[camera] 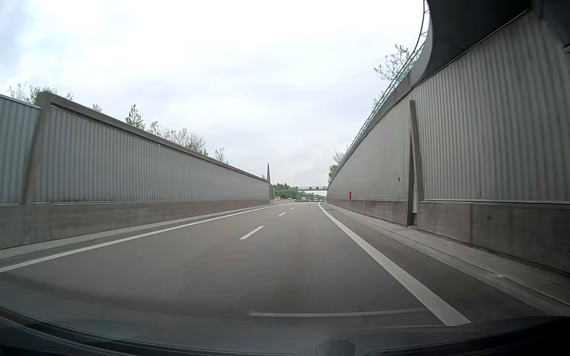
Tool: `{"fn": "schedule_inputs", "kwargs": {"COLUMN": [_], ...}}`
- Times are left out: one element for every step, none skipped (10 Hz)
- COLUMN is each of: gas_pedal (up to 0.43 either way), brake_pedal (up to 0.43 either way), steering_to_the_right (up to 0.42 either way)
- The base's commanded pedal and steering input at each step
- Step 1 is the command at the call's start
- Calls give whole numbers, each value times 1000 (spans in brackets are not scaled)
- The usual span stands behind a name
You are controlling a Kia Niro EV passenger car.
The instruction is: Follow the waypoints while adhering to traffic rules and regulations
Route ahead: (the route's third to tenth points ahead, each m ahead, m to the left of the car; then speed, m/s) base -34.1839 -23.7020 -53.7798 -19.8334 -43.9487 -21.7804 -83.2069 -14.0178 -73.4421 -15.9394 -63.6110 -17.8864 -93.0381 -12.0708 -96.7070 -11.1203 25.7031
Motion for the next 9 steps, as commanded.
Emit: {"fn": "schedule_inputs", "kwargs": {"gas_pedal": [228,228,228,228,228,228,228,220,220], "brake_pedal": [0,0,0,0,0,0,0,0,0], "steering_to_the_right": [1,0,0,1,1,1,1,1,1]}}
